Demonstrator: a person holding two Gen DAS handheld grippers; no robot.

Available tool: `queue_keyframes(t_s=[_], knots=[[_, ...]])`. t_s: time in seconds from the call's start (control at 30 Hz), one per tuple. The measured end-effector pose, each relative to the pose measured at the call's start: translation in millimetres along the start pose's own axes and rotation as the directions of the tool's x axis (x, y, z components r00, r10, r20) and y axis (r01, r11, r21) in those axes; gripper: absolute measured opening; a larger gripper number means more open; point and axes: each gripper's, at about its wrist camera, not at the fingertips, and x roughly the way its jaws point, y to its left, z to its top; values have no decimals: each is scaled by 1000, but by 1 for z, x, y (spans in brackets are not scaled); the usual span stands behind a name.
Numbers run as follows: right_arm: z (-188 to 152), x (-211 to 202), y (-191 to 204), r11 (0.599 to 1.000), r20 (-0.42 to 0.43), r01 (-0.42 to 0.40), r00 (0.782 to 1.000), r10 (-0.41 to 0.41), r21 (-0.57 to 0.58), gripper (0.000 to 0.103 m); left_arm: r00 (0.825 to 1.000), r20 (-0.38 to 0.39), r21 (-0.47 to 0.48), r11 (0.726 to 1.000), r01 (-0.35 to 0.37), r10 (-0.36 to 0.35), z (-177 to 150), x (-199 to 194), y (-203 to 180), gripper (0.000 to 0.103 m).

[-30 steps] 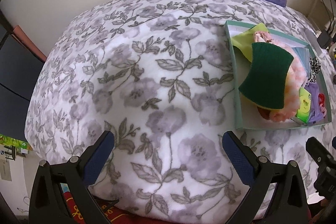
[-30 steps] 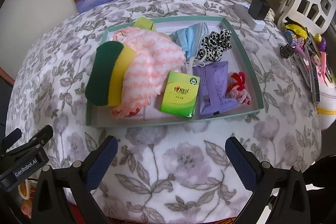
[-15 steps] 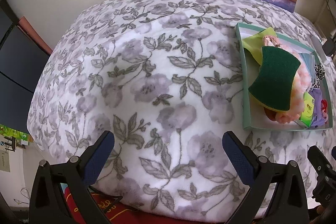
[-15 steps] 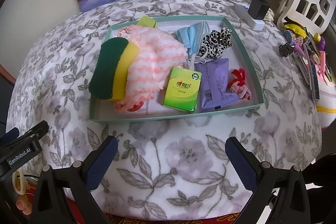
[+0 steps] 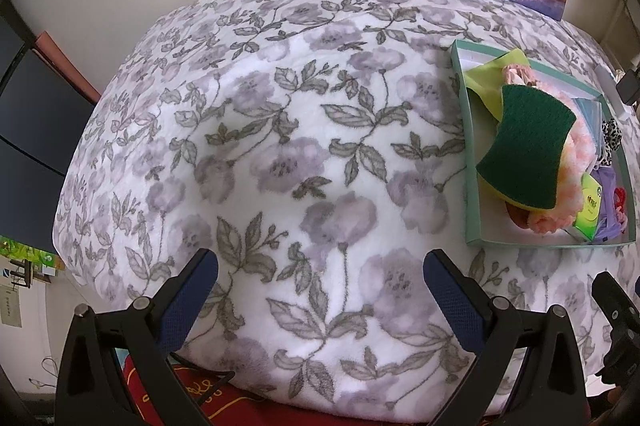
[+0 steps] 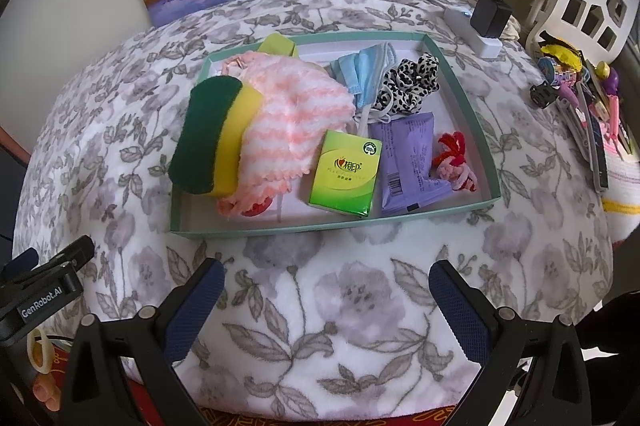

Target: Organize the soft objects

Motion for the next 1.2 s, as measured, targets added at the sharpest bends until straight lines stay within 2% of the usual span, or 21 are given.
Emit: queue_keyframes(t_s=[1.2], knots=[[4, 6, 4, 999, -16, 24, 1000, -25, -43, 103, 1000, -27, 36, 999, 9, -8, 3, 8, -1, 102]])
